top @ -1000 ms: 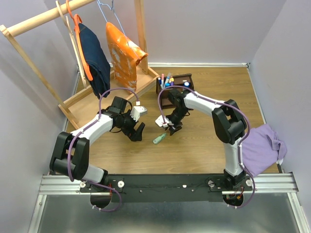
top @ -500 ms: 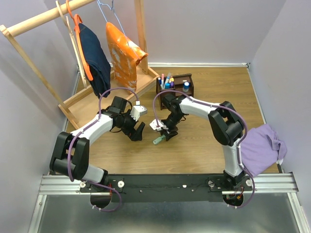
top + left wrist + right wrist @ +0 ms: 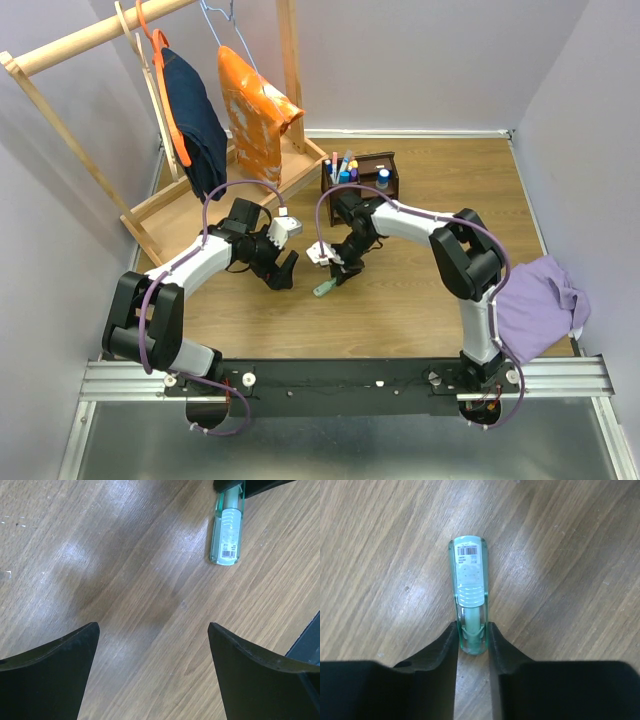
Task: Sort the stationery into containers
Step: Pick up the stationery from the center of the board, then place the stationery in the storage box.
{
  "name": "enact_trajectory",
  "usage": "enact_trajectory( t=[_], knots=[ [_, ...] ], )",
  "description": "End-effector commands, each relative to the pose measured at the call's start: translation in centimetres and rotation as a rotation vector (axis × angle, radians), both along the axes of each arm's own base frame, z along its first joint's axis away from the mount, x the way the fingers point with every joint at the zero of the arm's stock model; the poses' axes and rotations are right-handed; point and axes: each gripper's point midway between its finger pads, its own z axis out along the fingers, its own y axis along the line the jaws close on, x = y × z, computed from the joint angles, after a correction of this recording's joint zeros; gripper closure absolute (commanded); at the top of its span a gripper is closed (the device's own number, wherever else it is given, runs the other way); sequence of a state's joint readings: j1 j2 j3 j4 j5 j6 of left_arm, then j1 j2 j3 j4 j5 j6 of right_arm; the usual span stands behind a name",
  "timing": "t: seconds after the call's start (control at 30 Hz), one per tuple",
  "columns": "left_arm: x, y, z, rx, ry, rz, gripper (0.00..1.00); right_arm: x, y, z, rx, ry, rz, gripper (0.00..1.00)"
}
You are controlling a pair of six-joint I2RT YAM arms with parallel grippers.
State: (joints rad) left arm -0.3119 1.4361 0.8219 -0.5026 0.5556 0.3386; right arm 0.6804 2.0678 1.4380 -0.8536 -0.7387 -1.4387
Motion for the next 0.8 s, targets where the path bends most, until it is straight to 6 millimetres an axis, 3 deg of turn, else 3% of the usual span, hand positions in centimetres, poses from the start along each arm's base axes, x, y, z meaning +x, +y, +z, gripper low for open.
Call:
enact_trajectory(
  t=[0.0,0.13,0.23,0.27,0.4,0.5,0.63,0.67,0.77],
  knots=[
    [0.4,0.1,0.3,-0.005,-0.018,0.018,0.01,-1.8,-1.6,-1.5,-0.080,0.067,-0.065,0.79],
    [0.7,0.2,0.7,-0.012,-0.035,0.022,0.01,-2.4,-1.7,-0.3,-0.083,0.091,-0.149,0.85],
    [1.1,0.2,1.1,-0.023,-0.049,0.030,0.01,-2.1,-1.5,1.9,-0.053,0.071,-0.245,0.89],
    [1.3,0.2,1.3,-0.030,-0.056,0.030,0.01,-1.3,-1.1,3.5,-0.029,0.060,-0.336,0.90],
    [2.9,0.4,2.2,-0.054,-0.078,0.071,0.01,0.7,-0.7,6.4,-0.011,0.103,-0.616,0.98],
    [4.4,1.0,2.9,-0.067,-0.089,0.121,0.01,2.8,-1.3,7.7,-0.008,0.140,-0.883,0.99],
    [6.5,2.1,3.9,-0.067,-0.122,0.197,0.01,5.0,-3.6,8.5,0.006,0.086,-1.194,0.99],
    [7.0,2.3,4.4,-0.071,-0.135,0.211,0.01,6.1,-5.2,8.2,-0.015,0.060,-1.357,0.99],
    [8.0,2.8,5.2,-0.062,-0.163,0.241,0.01,7.4,-7.8,8.9,-0.017,0.025,-1.600,0.99]
  ],
)
